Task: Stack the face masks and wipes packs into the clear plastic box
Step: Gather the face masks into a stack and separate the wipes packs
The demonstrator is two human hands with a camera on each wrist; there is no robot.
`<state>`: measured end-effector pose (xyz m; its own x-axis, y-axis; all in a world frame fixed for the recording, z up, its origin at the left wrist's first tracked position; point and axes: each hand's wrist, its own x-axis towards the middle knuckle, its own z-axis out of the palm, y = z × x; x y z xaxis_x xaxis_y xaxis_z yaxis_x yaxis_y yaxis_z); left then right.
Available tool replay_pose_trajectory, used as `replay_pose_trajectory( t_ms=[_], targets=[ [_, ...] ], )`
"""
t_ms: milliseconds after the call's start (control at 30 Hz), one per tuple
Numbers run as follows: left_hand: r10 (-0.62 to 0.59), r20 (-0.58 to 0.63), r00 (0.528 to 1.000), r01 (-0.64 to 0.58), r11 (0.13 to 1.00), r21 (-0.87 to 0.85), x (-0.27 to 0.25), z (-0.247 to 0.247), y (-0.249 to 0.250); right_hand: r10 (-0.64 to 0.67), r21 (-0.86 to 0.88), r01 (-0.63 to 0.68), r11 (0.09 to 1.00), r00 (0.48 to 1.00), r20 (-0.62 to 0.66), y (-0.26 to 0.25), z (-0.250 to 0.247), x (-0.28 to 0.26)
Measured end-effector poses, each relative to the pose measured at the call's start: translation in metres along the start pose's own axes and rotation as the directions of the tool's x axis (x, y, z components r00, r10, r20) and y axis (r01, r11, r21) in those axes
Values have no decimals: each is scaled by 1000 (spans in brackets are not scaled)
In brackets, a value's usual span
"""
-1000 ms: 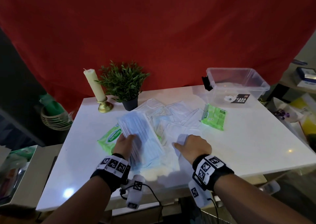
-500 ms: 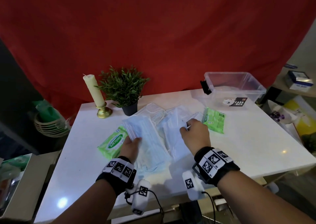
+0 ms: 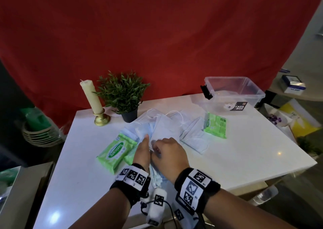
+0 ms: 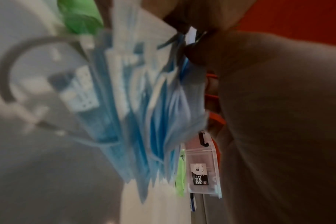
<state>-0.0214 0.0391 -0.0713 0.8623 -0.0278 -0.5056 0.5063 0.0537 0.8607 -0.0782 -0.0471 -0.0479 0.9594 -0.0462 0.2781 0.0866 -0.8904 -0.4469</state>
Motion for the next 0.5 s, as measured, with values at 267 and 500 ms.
replay_pose_trajectory(
  t_ms=[267, 500],
  targets=[
    [25, -19, 1000, -25, 999, 30, -1, -18, -7, 264, 256, -233, 938, 960, -95, 31, -2, 2],
    [-34, 93, 995, 51, 981, -185, -3, -11, -16, 645, 652, -640, 406, 707, 291, 66, -8, 21]
  ],
)
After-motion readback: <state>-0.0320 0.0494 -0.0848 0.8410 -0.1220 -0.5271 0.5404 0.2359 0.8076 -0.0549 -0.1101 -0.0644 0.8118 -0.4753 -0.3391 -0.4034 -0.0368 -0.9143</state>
